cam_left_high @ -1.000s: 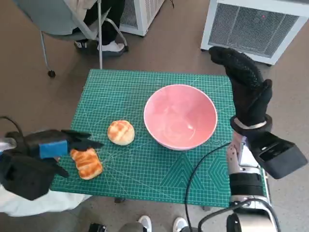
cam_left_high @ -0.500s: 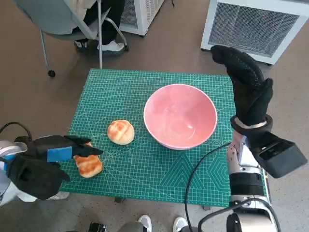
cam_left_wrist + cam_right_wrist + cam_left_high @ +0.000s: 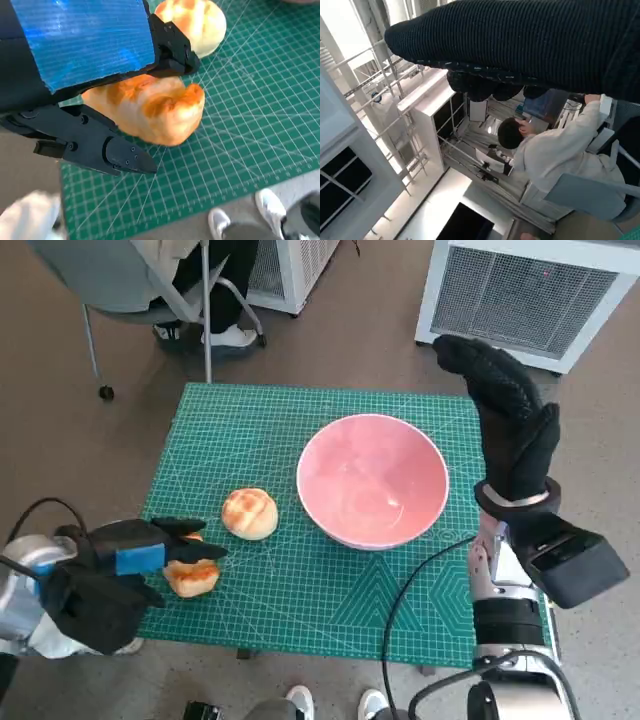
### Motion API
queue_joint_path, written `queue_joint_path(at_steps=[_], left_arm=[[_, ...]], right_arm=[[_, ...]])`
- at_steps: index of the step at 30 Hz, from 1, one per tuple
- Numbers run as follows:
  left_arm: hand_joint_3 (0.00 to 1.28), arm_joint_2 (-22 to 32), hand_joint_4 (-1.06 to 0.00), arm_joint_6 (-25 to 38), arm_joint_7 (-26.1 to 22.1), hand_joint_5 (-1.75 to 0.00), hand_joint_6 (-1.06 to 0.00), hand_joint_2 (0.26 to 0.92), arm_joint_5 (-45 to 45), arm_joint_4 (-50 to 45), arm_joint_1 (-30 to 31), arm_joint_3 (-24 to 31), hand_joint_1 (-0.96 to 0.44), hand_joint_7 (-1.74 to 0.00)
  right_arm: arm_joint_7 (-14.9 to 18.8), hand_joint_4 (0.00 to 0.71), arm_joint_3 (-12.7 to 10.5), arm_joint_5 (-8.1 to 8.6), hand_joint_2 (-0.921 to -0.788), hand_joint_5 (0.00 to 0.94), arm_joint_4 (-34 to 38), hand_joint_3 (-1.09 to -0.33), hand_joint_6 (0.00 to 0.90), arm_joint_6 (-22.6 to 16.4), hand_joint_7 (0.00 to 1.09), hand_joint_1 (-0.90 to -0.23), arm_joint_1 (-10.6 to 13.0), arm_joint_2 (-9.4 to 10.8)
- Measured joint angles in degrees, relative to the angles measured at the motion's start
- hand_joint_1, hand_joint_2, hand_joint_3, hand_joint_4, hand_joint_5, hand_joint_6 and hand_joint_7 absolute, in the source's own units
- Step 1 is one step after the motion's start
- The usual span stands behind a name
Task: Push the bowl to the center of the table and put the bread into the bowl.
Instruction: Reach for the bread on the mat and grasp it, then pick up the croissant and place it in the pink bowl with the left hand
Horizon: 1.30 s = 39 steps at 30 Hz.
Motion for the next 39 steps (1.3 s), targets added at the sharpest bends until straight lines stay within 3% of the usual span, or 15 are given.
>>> queue_joint_path(at_steps=[1, 2, 3, 5, 6, 9, 14, 17, 22, 27, 33, 39], left_arm=[[0.05, -0.3, -0.74, -1.2, 0.9, -0.08, -0.71, 0.903, 0.1, 1.1, -0.4, -0.1, -0.07, -0.06], [0.1, -0.6, -0.67, -2.3, 1.8, -0.53, -0.76, 0.909, 0.2, 2.4, -0.8, -0.2, 0.08, -0.08], [0.14, -0.9, -0.62, -3.5, 2.8, -0.84, -0.79, 0.914, 0.3, 3.6, -1.2, -0.2, 0.18, -0.08], [0.14, -1.4, -0.62, -6.1, 4.9, -1.1, -0.67, 0.917, 0.7, 5.9, -1.9, -0.3, 0.09, -0.58], [0.14, -1.5, -0.61, -7.3, 5.9, -1.21, -0.65, 0.919, 1.1, 6.8, -2.1, -0.4, 0.06, -0.74], [0.12, -1.7, -0.6, -10.5, 8.7, -1.35, -0.67, 0.92, 1.9, 8.9, -2.5, -0.5, 0.02, -0.88], [0.08, -1.7, -0.6, -12.5, 8.6, -1.4, -0.76, 0.917, 0.7, 10.0, -2.7, -0.4, 0.0, -0.85], [0.06, -1.6, -0.62, -11.1, 4.7, -1.36, -0.79, 0.908, -4.7, 8.4, -2.3, 0.1, 0.0, -0.85], [0.04, -0.7, -0.67, -4.5, -1.2, -1.25, -0.83, 0.895, -15.2, 0.1, -1.6, 3.0, 0.0, -0.88], [0.03, 1.1, -0.69, 3.2, -3.5, -1.18, -0.85, 0.889, -24.3, -10.6, -1.8, 8.4, 0.0, -0.91], [0.02, -0.4, -0.75, 8.9, -0.9, -1.05, -0.88, 0.873, -28.1, -19.2, -8.6, 14.2, 0.0, -0.95], [0.02, -7.3, -0.75, 9.5, 4.9, -1.03, -0.89, 0.87, -25.3, -19.7, -19.1, 14.4, 0.0, -0.95]], right_arm=[[0.0, 0.383, 0.0, 0.01, -0.921, 0.004, 0.1, -0.712, 0.219, 0.0, 0.39, -0.636, 0.0, 0.1], [0.0, 0.383, 0.0, 0.01, -0.921, 0.004, 0.1, -0.712, 0.219, 0.0, 0.39, -0.634, 0.0, 0.1], [0.0, 0.384, 0.0, 0.0, -0.921, 0.004, 0.2, -0.712, 0.219, 0.0, 0.39, -0.633, 0.0, 0.2], [0.0, 0.384, 0.0, 0.01, -0.921, 0.004, 0.3, -0.712, 0.219, 0.0, 0.39, -0.629, 0.0, 0.2], [0.0, 0.384, 0.0, 0.01, -0.921, 0.004, 0.3, -0.712, 0.219, 0.0, 0.39, -0.627, 0.0, 0.3], [0.0, 0.384, 0.1, 0.01, -0.921, 0.003, 0.3, -0.713, 0.217, 0.0, 0.38, -0.625, 0.1, 0.3], [0.0, 0.384, 0.1, 0.04, -0.921, 0.003, 0.3, -0.714, 0.215, 0.0, 0.38, -0.625, 0.6, 0.3], [0.0, 0.384, 0.0, 0.05, -0.921, 0.003, 0.3, -0.713, 0.214, 0.0, 0.38, -0.625, 0.9, 0.2], [0.1, 0.385, 0.0, 0.04, -0.921, 0.002, 0.3, -0.711, 0.214, 0.0, 0.38, -0.627, 1.0, 0.2], [0.1, 0.385, -0.1, 0.04, -0.921, 0.002, 0.3, -0.711, 0.21, 0.0, 0.38, -0.628, 1.0, 0.0], [0.1, 0.386, -0.3, 0.09, -0.921, 0.002, 0.4, -0.709, 0.21, 0.2, 0.37, -0.637, 1.0, -0.8], [0.2, 0.386, -0.2, 0.09, -0.921, 0.002, 0.4, -0.709, 0.211, 0.3, 0.37, -0.639, 1.0, -0.8]])
